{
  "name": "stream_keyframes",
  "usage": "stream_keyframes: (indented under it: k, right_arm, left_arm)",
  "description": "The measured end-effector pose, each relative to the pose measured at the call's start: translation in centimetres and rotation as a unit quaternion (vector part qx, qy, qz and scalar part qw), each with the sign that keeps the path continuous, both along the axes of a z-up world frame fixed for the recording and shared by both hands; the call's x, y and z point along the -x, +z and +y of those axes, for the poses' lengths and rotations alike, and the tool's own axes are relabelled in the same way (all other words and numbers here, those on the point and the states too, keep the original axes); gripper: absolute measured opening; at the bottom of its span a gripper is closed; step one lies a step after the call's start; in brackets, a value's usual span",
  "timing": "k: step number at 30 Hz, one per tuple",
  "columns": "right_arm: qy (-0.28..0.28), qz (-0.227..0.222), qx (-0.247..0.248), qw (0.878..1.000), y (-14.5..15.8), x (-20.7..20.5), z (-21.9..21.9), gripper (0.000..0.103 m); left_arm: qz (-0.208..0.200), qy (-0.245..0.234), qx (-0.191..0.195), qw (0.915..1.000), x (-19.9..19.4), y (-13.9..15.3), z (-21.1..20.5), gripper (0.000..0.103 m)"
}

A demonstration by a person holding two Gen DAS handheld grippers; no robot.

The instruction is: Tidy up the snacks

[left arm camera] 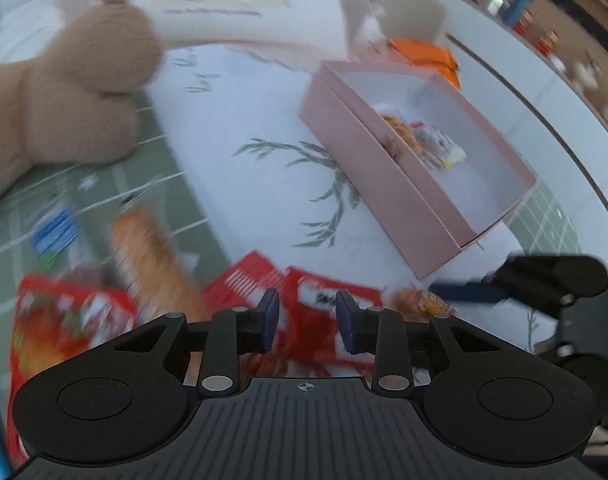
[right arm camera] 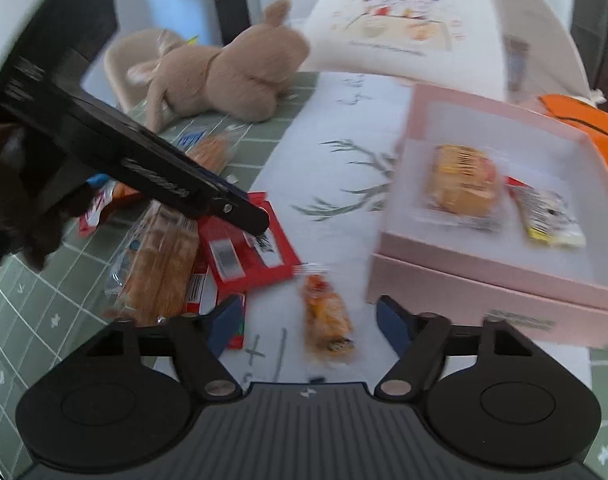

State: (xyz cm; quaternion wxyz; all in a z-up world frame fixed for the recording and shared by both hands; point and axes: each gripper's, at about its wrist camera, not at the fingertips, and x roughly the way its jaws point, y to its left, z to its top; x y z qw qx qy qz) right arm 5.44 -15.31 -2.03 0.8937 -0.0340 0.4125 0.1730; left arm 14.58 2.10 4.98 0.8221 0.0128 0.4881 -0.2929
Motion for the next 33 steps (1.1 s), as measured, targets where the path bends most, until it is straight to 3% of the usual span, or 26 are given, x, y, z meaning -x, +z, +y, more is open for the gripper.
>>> stream_keyframes:
  k: [1,4,8,12,14,17,19,20,23,28,33]
  right_arm:
    - [0.003,0.007,0.01,1.0,-0.3,0.0,0.3,0.041]
    - [0.007,0.003,0.015,1.0,-0.3,0.9,-0.3,0.025]
    - [0.006,0.004,0.012,1.0,-0.4,3.6,-2.6,0.025]
    - [-0.002,-0.012,0.03,0.999,-0.8,6.1,-4.6,0.025]
    - [-0.012,-0.012,0.02,1.0,-0.8,6.8,-5.3,0.026]
    - [-0.031,-0.023,0.021,0.999,-1.0,7.3,-5.3,0.034]
    - [-0.044,-0.03,0.034,0.998,-1.2,7.4,-4.9,0.063]
    - [-0.048,-0.031,0.036,0.998,-1.4,7.5,-4.8,0.067]
    - [-0.047,-0.019,0.019,0.999,-1.4,7.8,-5.2,0.067]
    - [-0.034,-0.053,0.001,0.998,0.0,8.1,-5.0,0.068]
    - [0.01,-0.068,-0.012,0.998,1.8,5.7,-2.2,0.067]
  left_arm:
    - [-0.009,0.018,0.002,0.9998,0.8,0.3,0.3,0.036]
    - [-0.035,0.078,0.004,0.9963,3.7,1.4,1.6,0.036]
    - [-0.058,0.178,0.012,0.9823,7.3,2.5,3.1,0.036]
    - [-0.02,0.259,0.065,0.9635,9.1,2.5,4.3,0.036]
    - [-0.003,0.262,0.077,0.962,9.7,1.9,3.4,0.036]
    - [-0.007,0.252,0.039,0.967,9.8,0.8,0.5,0.036]
    - [-0.018,0.246,-0.001,0.9692,9.9,0.5,-1.3,0.038]
    - [-0.026,0.236,-0.023,0.9711,9.9,0.3,-2.2,0.044]
    - [-0.043,0.216,-0.048,0.9744,10.4,0.0,-3.5,0.049]
    - [-0.04,0.213,-0.024,0.976,12.6,0.5,-2.5,0.025]
    - [-0.028,0.232,-0.056,0.9708,15.2,0.1,-0.6,0.025]
